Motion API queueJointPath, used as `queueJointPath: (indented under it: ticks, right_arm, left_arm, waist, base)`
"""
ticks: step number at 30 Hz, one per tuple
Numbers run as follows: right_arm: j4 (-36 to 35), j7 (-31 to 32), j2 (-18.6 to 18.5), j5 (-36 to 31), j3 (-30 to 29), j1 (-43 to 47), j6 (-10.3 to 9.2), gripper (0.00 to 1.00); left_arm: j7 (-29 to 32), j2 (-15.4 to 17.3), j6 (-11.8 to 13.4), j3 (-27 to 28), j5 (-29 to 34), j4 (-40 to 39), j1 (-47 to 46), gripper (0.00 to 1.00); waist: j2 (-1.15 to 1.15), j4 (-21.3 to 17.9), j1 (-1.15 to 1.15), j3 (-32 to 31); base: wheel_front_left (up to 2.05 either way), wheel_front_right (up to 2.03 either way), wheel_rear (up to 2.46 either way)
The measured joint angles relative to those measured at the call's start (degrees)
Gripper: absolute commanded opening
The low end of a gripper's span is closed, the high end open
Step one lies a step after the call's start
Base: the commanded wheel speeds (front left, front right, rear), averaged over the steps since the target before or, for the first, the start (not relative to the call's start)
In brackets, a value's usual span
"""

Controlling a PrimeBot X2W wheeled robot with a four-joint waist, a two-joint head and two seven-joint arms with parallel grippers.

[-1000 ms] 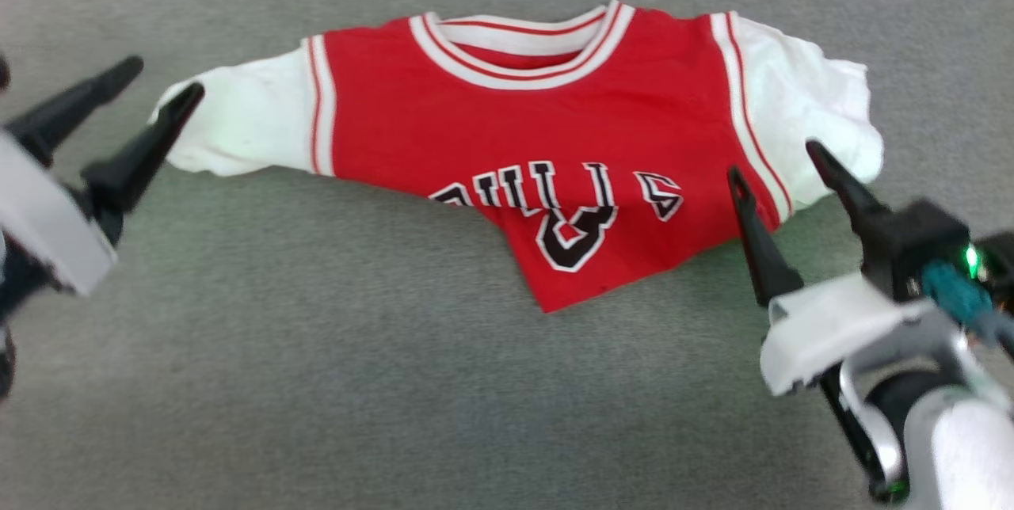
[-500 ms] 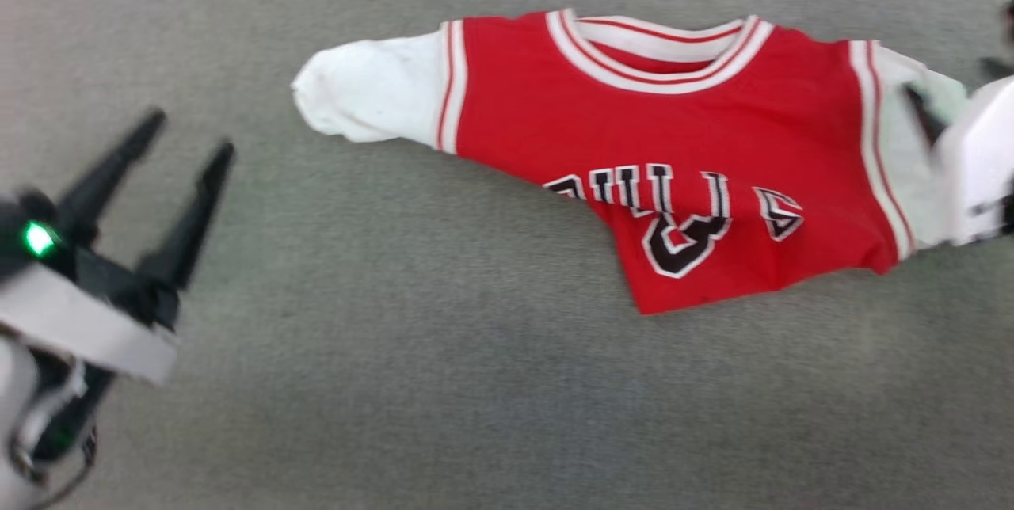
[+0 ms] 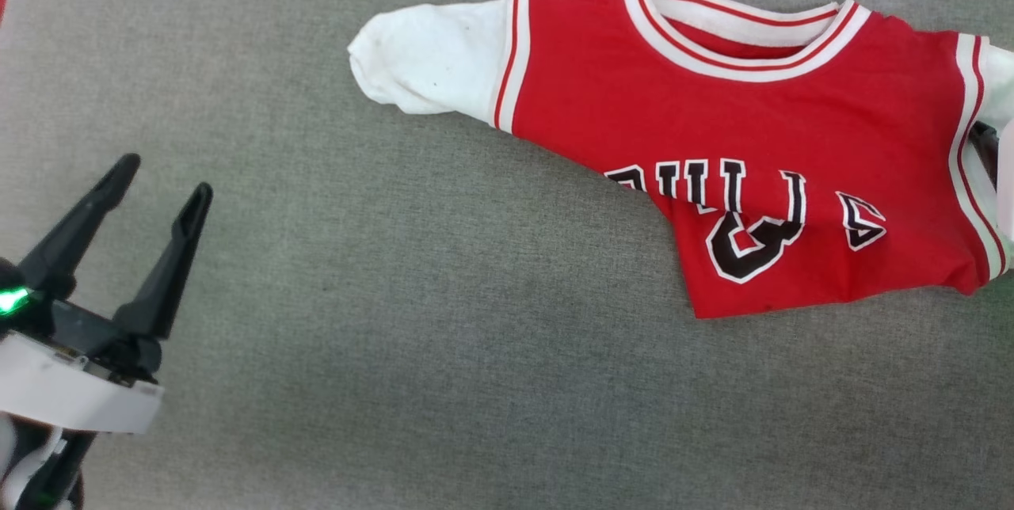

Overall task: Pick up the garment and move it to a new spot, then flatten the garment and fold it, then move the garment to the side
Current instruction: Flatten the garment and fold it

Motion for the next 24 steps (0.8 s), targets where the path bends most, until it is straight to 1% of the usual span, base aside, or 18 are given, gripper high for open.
queueJointPath:
  ticks: [3, 7, 8, 10, 11, 14, 17, 19, 21, 22, 23, 24]
  right_arm:
    - [-0.55, 0.07, 1.25, -1.68, -0.52, 0.2, 0.0, 1.0]
    - [-0.59, -1.96, 2.72, -3.49, -0.27, 0.24, 0.0, 1.0]
    - [-0.55, -2.56, 3.09, -3.76, -0.24, 0.26, 0.0, 0.54]
    - [-0.52, -3.87, 3.99, -4.5, -0.43, 0.26, -0.02, 0.23]
    - [-0.51, -4.31, 4.39, -4.78, -0.45, 0.27, -0.02, 0.01]
    - [-0.83, -5.69, 5.55, -4.95, -0.14, 0.25, 0.0, 0.0]
    - [-1.19, -6.93, 6.77, -4.95, -0.23, -0.25, 0.0, 0.0]
    - [-1.38, -7.6, 7.49, -4.98, -0.2, -0.57, 0.0, 0.0]
    - [-1.6, -7.84, 7.81, -5.05, 0.4, -0.86, 0.0, 0.0]
    - [-1.62, -7.94, 7.95, -5.05, 0.64, -1.19, 0.0, 0.0]
    - [-1.63, -8.01, 8.16, -5.08, 0.94, -1.72, 0.0, 0.0]
    - [-1.64, -8.11, 8.49, -5.2, 1.16, -2.13, 0.0, 0.0]
  left_arm:
    - [0.0, 0.77, 0.0, 0.92, -0.31, -0.66, 0.41, 1.0]
    - [0.0, 1.47, 0.0, 1.79, -2.43, -1.27, 0.35, 1.0]
    - [0.0, 2.24, 0.0, 1.79, -2.44, -1.26, 0.27, 1.0]
    - [0.0, 3.68, 0.0, 1.69, -3.47, -1.33, -0.37, 1.0]
    - [0.0, 4.88, 0.0, 1.43, -3.32, -1.37, -0.96, 1.0]
    - [0.0, 9.28, 0.0, -0.27, -4.42, -2.38, -4.54, 1.0]
    - [0.0, 15.8, 0.0, -5.58, -6.5, -3.48, -9.01, 1.0]
    - [0.0, 20.46, 0.0, -10.77, -7.92, -4.28, -13.24, 1.0]
    - [0.01, 25.42, 0.0, -18.78, -10.58, -5.69, -17.51, 1.0]
    - [0.76, 27.37, 0.0, -22.29, -11.4, -6.5, -19.86, 1.0]
    - [3.1, 29.08, 0.0, -26.64, -12.24, -8.13, -22.9, 1.0]
    - [6.11, 30.09, -0.01, -29.86, -13.38, -9.05, -25.98, 1.0]
  waist:
    - [0.0, -0.23, 0.0, 0.73]
    - [0.0, -0.72, 0.0, 1.56]
    - [0.0, -0.89, 0.0, 1.69]
    - [0.0, -1.19, 0.0, 1.98]
    - [0.0, -1.35, 0.0, 2.17]
    - [0.0, -1.84, 0.0, 2.79]
    - [0.0, -2.64, 0.0, 3.44]
    - [0.0, -3.33, 0.0, 3.94]
    - [0.0, -4.06, 0.0, 4.48]
    - [0.0, -4.43, 0.0, 4.78]
    - [0.0, -4.8, 0.0, 5.15]
    - [0.0, -5.17, 0.0, 5.52]
  base:
    - [0.0, 0.0, 0.0]
    - [0.0, 0.0, 0.0]
    - [0.0, 0.0, 0.0]
    - [0.0, 0.0, 0.0]
    - [0.0, 0.0, 0.0]
    - [0.0, 0.0, 0.0]
    - [0.0, 0.0, 0.0]
    - [0.0, 0.0, 0.0]
    - [0.0, 0.0, 0.0]
    - [0.0, 0.0, 0.0]
    - [0.0, 0.0, 0.0]
    - [0.0, 0.0, 0.0]
